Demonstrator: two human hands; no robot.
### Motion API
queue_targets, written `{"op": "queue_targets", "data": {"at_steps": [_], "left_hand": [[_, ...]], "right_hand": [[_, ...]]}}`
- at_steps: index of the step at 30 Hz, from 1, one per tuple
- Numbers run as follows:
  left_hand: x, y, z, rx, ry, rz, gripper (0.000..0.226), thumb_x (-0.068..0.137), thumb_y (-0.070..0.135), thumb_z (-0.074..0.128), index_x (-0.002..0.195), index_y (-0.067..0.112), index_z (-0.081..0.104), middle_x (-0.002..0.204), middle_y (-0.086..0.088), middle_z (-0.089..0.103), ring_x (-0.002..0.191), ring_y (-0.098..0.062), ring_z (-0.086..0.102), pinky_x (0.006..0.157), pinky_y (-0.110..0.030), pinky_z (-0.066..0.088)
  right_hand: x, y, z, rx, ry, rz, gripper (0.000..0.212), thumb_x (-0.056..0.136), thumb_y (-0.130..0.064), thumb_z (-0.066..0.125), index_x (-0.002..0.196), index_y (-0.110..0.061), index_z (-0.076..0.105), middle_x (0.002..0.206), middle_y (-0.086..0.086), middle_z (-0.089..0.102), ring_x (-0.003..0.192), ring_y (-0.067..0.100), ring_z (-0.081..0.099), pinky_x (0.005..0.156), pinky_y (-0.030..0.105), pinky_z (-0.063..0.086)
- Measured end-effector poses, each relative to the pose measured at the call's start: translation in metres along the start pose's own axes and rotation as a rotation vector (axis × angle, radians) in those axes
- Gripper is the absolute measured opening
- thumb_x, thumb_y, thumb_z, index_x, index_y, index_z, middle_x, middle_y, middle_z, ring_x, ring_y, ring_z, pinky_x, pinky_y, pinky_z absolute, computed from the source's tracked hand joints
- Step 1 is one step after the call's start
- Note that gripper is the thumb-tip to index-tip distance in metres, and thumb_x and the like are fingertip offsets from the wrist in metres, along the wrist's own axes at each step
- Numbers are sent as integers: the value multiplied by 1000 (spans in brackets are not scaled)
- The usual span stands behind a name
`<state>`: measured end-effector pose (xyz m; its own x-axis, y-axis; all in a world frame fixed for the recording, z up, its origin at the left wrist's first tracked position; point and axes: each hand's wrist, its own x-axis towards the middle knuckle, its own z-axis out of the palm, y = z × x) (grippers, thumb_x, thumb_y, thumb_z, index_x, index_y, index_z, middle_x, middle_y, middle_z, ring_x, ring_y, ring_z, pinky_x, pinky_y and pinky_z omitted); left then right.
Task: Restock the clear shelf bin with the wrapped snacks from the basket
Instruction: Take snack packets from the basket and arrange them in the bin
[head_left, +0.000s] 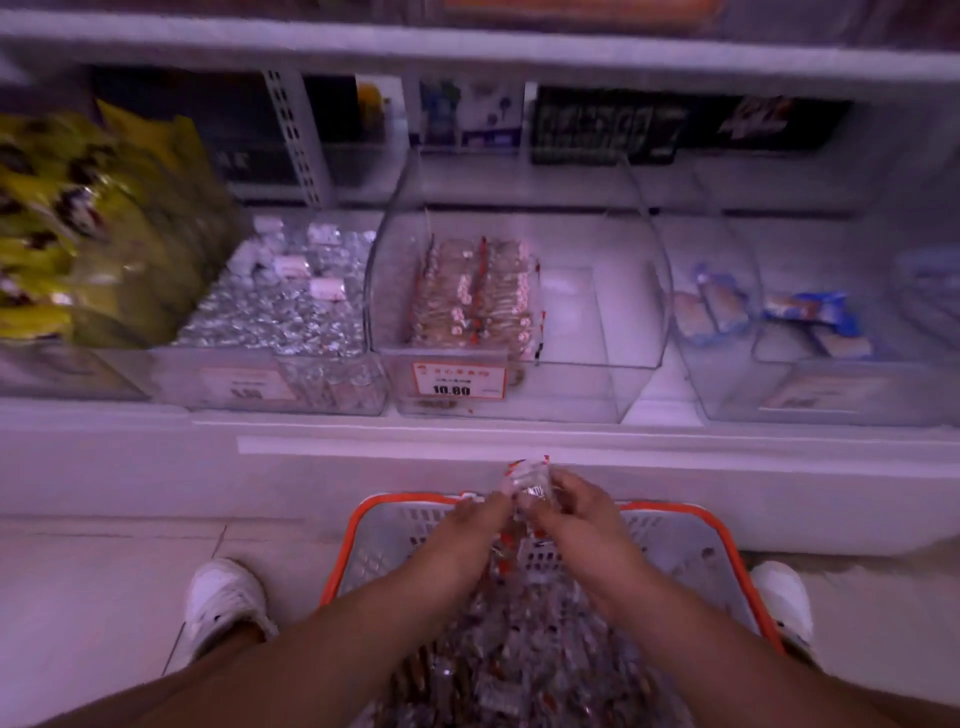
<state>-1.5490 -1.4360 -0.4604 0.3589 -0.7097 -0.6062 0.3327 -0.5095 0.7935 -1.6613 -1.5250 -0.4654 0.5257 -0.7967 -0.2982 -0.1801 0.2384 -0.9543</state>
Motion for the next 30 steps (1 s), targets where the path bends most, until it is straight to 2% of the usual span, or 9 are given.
{"op": "queue_targets", "data": {"at_steps": [3, 7, 10, 13, 16, 19, 21, 24, 30], "left_hand": [[-41, 23, -2, -7, -7, 175, 16, 91, 23, 71, 96, 8, 68, 76, -7, 68, 64, -17, 63, 53, -23, 48], [-69, 36, 7, -149, 37, 239, 19, 90, -2, 62, 105, 10, 68, 82, -7, 74, 73, -21, 67, 68, -33, 51], [-75, 44, 25, -151, 33, 252, 18, 92, 5, 57, 106, 12, 66, 74, 0, 74, 68, -12, 69, 60, -24, 53], [-68, 46, 35, -113, 49, 274, 18, 100, 18, 48, 104, 10, 63, 94, -8, 74, 82, -14, 68, 73, -27, 53], [-60, 39, 28, -49, 165, 323, 17, 99, 39, 52, 105, 26, 60, 111, -3, 69, 100, -12, 67, 93, -32, 52], [-61, 46, 13, -36, 120, 322, 35, 82, 66, 60, 109, 45, 55, 109, 10, 68, 91, 9, 65, 74, -7, 48], [-62, 58, 6, -33, 72, 351, 62, 73, 78, 62, 127, 52, 44, 119, 20, 62, 93, 18, 61, 79, -6, 45], [-61, 68, -5, -62, 122, 581, 82, 79, 56, 73, 145, 50, 25, 125, 27, 56, 94, 14, 65, 72, -5, 47], [-72, 64, 1, -27, 185, 633, 52, 72, 34, 88, 118, 40, 66, 100, 16, 75, 89, 0, 71, 71, -7, 49]], "right_hand": [[-30, -46, 2, -29, -38, -133, 18, 93, -5, 62, 102, -13, 75, 100, 1, 77, 95, 14, 71, 91, 32, 54], [-57, -64, 2, 19, 47, -107, 13, 96, -16, 61, 101, -15, 72, 94, -2, 78, 91, 14, 72, 84, 32, 54], [-69, -63, 9, 286, 35, 36, 18, 95, -12, 59, 103, -13, 75, 94, 10, 77, 79, 21, 73, 66, 35, 57], [-67, -59, 15, 312, 20, 98, 22, 95, -14, 59, 102, -23, 78, 99, 14, 76, 87, 25, 73, 79, 42, 55], [-64, -59, 23, 222, -104, 129, 28, 92, -28, 64, 119, -28, 70, 116, 7, 73, 111, 21, 68, 103, 47, 49], [-62, -66, 30, 101, -183, 64, 34, 95, -20, 62, 127, -32, 64, 119, -3, 72, 114, 14, 66, 105, 45, 48], [-59, -75, 27, 2, -160, -31, 40, 96, -12, 61, 132, -29, 61, 119, -5, 72, 113, 12, 67, 103, 45, 51], [-53, -90, 20, -186, -152, -215, 50, 95, -14, 62, 139, -36, 52, 114, -8, 73, 102, 4, 68, 91, 35, 58], [-58, -85, 23, -622, -143, -460, 88, 80, -27, 62, 152, -36, 12, 129, -21, 44, 112, -12, 53, 93, 5, 40]]}}
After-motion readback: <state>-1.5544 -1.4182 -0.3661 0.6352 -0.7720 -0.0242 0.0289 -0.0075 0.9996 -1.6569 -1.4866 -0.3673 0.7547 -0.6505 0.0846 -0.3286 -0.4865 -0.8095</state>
